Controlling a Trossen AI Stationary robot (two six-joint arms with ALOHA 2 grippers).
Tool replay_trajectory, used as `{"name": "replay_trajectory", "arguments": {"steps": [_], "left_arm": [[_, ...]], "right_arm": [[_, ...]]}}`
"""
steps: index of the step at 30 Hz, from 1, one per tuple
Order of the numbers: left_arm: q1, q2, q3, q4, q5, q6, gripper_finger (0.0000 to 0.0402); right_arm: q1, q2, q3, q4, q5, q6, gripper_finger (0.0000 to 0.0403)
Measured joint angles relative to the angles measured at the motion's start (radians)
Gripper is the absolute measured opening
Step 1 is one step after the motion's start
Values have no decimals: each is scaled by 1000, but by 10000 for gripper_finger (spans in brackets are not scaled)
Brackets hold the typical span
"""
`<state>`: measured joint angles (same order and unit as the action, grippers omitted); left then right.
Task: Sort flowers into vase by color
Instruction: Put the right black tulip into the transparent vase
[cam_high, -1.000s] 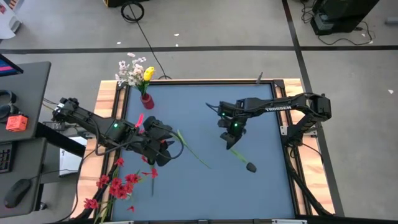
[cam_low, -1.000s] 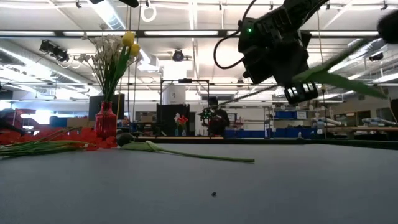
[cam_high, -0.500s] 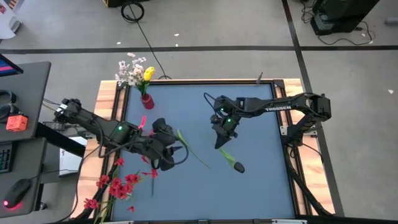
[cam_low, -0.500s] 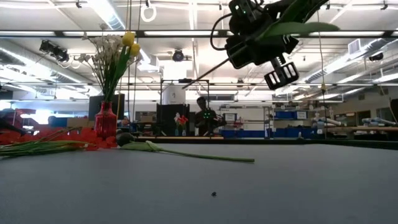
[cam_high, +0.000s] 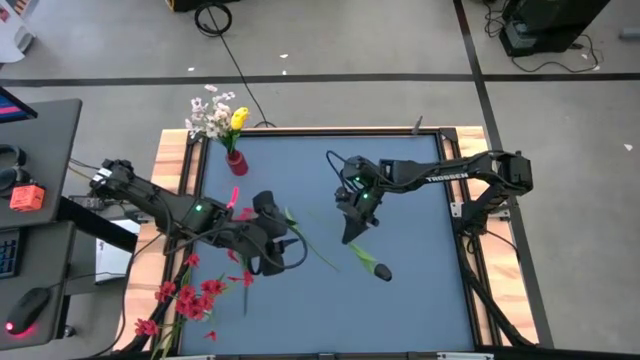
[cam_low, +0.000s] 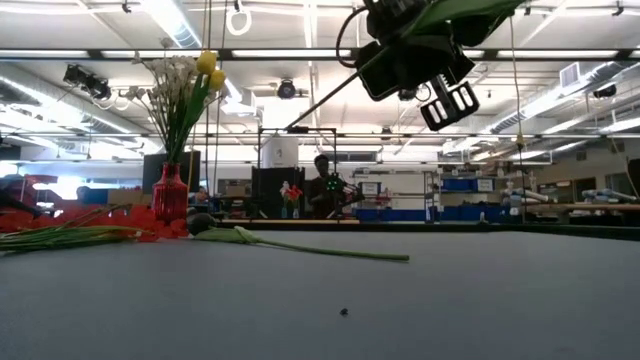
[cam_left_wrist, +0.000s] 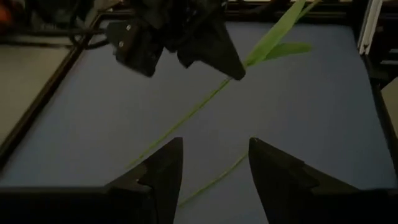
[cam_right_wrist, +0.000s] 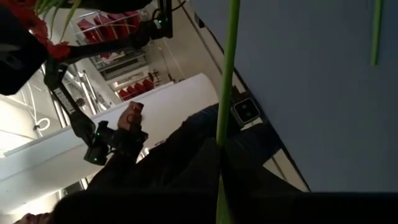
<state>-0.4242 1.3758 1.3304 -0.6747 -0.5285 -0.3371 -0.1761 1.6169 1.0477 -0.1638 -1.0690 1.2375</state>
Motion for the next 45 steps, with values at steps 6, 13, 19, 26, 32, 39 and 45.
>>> {"name": "replay_trajectory", "arguments": {"steps": [6,13,19,26,32,39,45], "left_arm": [[8,8,0,45,0,130,189],[9,22,0,111,0,267,189],[9,29,0,109,-1,365,189],[20,34,0,115,-9,483,189],[53,34,0,110,-1,600,189],[142,34,0,33,26,641,186],[209,34,0,36,118,707,154]], "right_arm": [[1,1,0,44,2,56,18],[13,1,0,156,32,180,18],[16,1,0,164,131,197,22],[7,1,0,172,227,356,23],[-9,1,0,327,240,595,26],[1,0,0,603,288,824,25],[23,1,0,598,316,829,26]]}}
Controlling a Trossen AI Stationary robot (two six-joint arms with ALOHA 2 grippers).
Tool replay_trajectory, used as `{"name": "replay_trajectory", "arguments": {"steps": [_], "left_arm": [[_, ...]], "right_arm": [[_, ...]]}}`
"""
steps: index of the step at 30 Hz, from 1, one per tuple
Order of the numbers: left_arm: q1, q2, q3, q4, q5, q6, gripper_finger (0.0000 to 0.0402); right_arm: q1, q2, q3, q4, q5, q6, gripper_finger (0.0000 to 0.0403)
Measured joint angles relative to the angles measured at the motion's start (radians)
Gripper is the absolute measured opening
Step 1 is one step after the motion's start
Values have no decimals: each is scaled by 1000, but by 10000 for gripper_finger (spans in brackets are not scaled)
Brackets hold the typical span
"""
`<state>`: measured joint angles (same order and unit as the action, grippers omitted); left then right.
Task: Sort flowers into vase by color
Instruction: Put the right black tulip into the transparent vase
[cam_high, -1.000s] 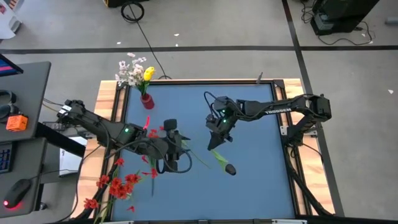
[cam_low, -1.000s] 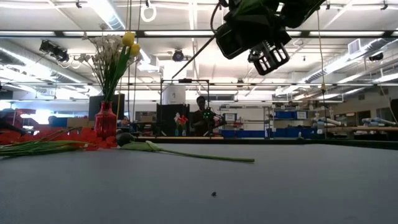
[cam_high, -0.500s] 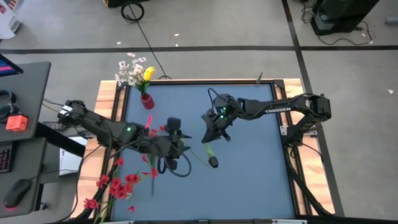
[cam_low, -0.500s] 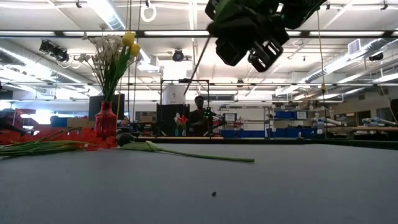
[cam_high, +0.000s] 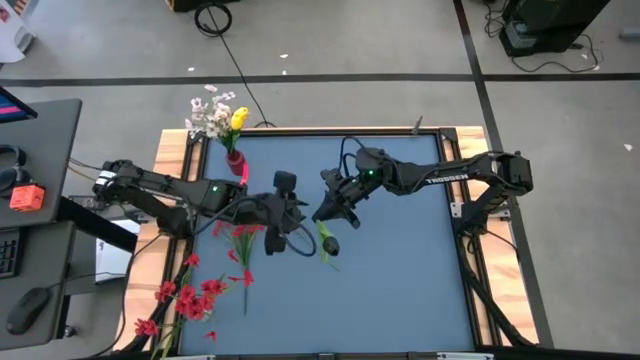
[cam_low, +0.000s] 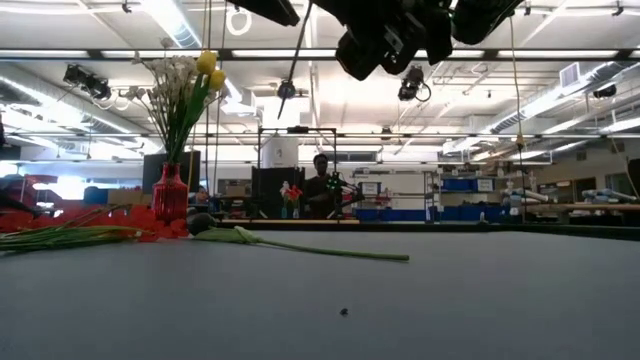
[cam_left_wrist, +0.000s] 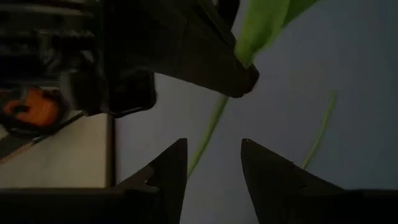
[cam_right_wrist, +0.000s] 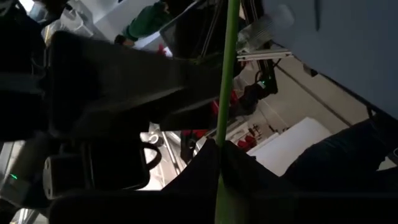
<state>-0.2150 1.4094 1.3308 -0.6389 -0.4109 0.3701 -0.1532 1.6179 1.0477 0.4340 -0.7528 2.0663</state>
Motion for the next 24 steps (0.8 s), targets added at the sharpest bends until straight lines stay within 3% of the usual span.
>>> {"name": "replay_trajectory", "arguments": {"steps": [6,16,24], "left_arm": [[30,0,0,22,71,18,117],[29,0,0,111,155,61,98],[29,0,0,120,171,64,20]], "right_arm": [[13,-1,0,55,0,3,27],[12,0,0,92,-23,0,27],[14,0,0,120,-84,-35,27]]}}
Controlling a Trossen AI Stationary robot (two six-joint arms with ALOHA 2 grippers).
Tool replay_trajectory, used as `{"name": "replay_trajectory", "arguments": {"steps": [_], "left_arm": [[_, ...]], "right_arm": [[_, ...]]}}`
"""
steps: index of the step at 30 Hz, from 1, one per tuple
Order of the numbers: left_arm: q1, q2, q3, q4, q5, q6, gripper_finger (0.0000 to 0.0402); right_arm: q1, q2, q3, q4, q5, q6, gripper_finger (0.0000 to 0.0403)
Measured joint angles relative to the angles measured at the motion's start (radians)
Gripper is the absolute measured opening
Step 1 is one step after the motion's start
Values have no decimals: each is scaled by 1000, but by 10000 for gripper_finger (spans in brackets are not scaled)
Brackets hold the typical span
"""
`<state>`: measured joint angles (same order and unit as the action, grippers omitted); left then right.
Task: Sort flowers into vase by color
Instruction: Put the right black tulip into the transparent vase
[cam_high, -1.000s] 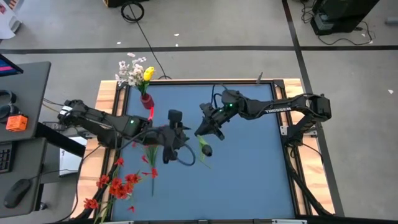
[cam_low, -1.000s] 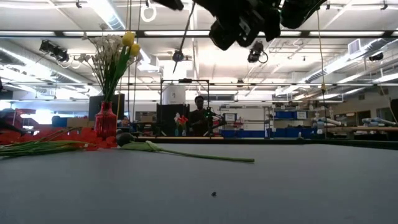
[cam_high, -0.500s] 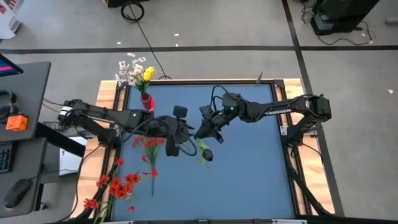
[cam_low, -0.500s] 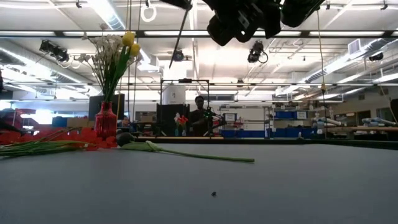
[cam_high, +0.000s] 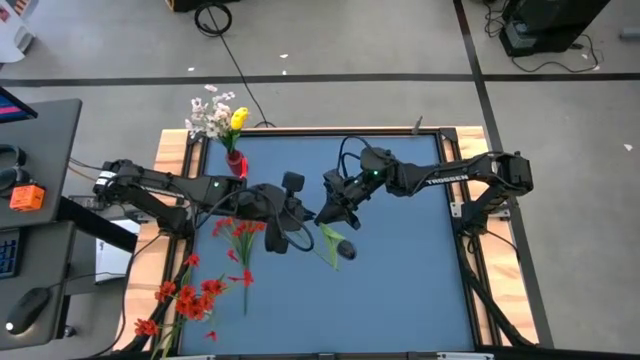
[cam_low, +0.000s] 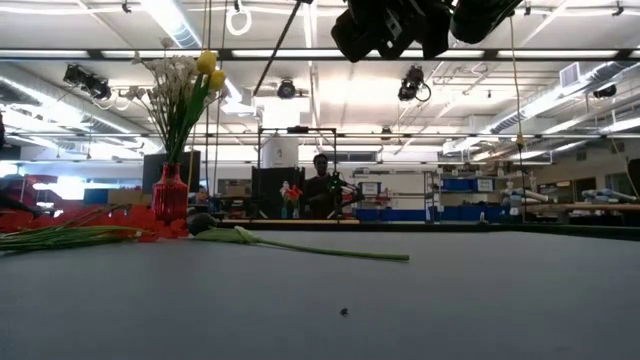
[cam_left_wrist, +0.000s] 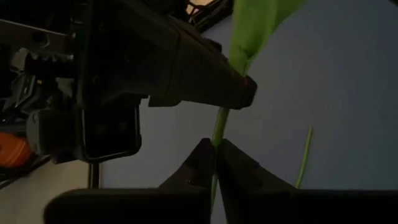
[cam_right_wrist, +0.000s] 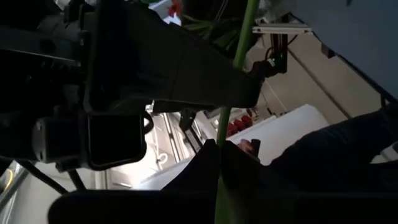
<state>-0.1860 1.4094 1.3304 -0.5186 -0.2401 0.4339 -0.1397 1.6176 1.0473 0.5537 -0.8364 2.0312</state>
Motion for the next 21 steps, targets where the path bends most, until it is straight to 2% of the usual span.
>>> {"name": "replay_trajectory", "arguments": {"steps": [2,12,21], "left_arm": [[0,0,0,1,14,0,9],[7,0,-1,-2,16,26,5],[8,0,-1,5,15,-54,2]], "right_arm": [[0,0,0,-1,-3,-9,27],[-13,-1,0,-25,28,-176,34],[-38,0,0,-23,78,-330,108]]}}
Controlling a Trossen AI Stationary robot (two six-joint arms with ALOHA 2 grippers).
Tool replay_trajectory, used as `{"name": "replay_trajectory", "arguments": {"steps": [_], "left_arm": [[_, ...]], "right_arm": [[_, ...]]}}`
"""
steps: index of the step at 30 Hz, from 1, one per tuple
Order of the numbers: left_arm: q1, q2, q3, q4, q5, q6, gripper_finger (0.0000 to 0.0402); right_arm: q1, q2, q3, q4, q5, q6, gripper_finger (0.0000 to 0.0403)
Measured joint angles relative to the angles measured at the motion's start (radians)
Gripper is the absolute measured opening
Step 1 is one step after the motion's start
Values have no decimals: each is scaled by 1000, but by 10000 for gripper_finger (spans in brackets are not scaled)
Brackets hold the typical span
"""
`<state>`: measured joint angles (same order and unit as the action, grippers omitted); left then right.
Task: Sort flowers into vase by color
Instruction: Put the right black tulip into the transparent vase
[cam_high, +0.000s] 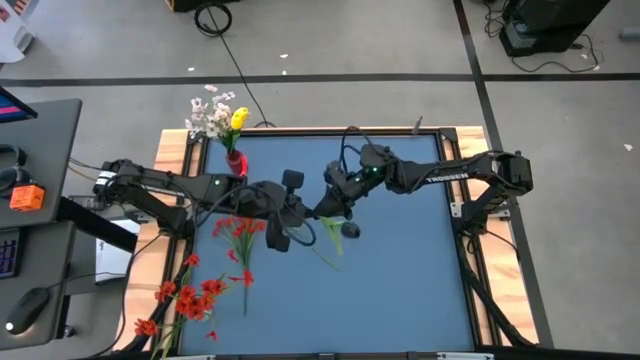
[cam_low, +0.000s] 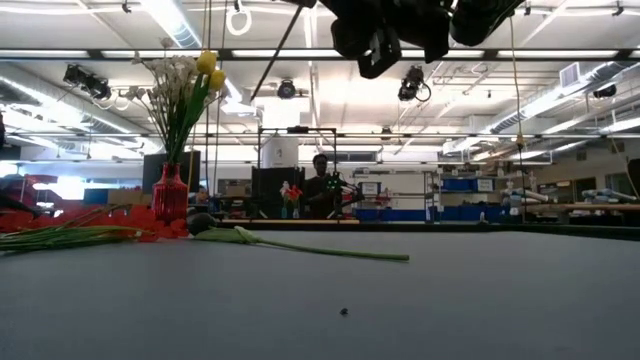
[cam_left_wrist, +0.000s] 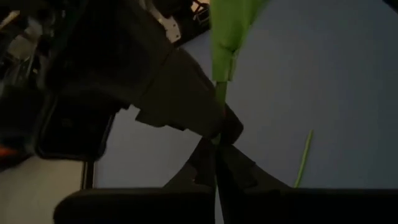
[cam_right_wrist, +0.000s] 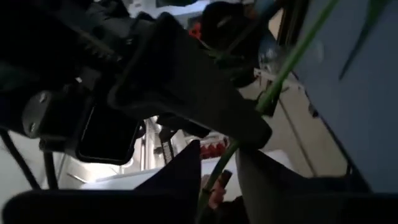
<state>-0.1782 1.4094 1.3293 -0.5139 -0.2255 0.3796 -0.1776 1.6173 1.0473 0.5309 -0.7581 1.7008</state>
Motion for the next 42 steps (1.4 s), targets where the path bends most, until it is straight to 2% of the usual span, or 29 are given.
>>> {"name": "replay_trajectory", "arguments": {"steps": [4,9,17,20,23,26,30,36,42], "left_arm": [[13,-20,0,-37,-13,-79,1],[35,-76,-27,-96,16,-182,1],[52,-259,-267,158,16,-341,0],[52,-318,-356,293,9,-392,0],[53,-362,-439,446,-2,-445,0],[53,-388,-491,555,-40,-474,0],[67,-417,-511,634,-71,-492,0],[101,-417,-513,656,-76,-558,0],[109,-324,-513,736,-24,-571,0]], "right_arm": [[-19,-2,0,34,52,-89,132],[-50,-19,0,48,108,-231,133],[-101,-76,0,140,85,-426,133],[-120,-100,1,258,123,-619,133],[-123,-122,1,324,106,-812,133],[-123,-133,1,307,102,-857,132],[-128,-132,0,197,76,-952,132],[-76,-131,0,112,165,-1142,142],[-10,-131,0,24,293,-1307,168]]}}
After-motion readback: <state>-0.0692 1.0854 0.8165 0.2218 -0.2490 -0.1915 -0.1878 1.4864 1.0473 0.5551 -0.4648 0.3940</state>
